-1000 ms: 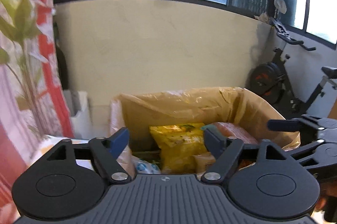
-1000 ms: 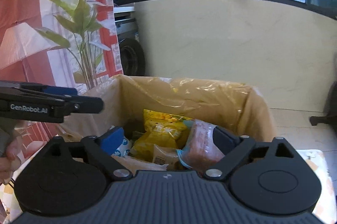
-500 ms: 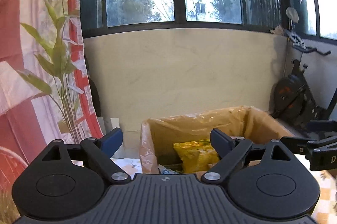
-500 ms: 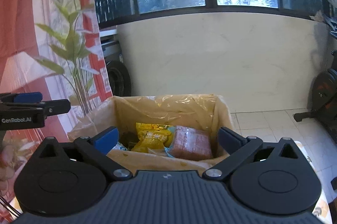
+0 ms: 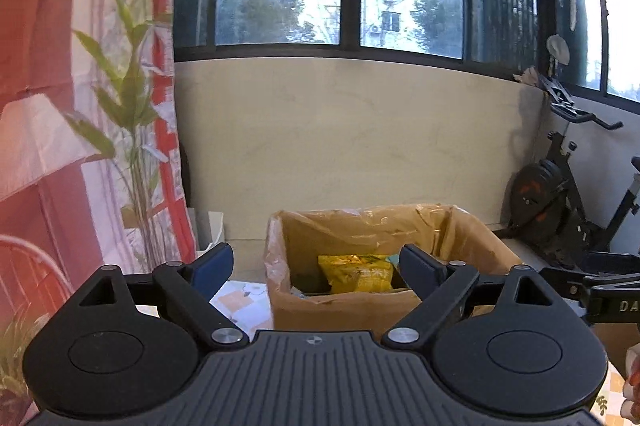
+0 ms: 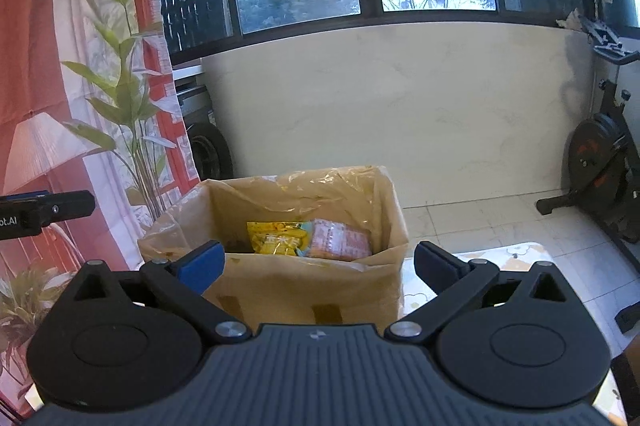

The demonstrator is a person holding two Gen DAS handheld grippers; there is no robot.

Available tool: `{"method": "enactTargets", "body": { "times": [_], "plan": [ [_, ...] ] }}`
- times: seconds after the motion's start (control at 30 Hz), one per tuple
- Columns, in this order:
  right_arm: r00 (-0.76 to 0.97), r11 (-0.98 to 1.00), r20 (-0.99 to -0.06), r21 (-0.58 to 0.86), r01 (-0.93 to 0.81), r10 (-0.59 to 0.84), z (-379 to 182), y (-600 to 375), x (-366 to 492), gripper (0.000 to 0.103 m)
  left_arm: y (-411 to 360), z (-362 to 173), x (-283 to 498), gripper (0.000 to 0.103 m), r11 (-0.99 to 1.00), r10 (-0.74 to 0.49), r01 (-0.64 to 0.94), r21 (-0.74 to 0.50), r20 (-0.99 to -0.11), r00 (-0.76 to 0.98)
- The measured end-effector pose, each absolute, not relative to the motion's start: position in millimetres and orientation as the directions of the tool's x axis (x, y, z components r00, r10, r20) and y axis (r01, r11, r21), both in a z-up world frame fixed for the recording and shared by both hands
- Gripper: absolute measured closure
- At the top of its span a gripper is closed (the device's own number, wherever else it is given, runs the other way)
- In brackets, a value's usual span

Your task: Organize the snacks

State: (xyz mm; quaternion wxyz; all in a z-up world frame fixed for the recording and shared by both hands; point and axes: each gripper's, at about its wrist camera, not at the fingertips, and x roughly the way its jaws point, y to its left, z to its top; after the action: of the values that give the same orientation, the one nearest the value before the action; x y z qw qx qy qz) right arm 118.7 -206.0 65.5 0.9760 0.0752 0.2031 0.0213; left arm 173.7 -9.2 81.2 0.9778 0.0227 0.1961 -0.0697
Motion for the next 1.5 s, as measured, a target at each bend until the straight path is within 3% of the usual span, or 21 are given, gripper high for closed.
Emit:
{"method": "enactTargets", "body": {
  "times": [1.5],
  "plan": [
    [0.912, 0.989, -0.402, 0.145, -0.024, 0.081, 66, -202, 118, 0.000, -2, 79, 163, 0.012, 0.990, -0.134, 0.137, -0.022, -0.410, 0.902]
  ]
}}
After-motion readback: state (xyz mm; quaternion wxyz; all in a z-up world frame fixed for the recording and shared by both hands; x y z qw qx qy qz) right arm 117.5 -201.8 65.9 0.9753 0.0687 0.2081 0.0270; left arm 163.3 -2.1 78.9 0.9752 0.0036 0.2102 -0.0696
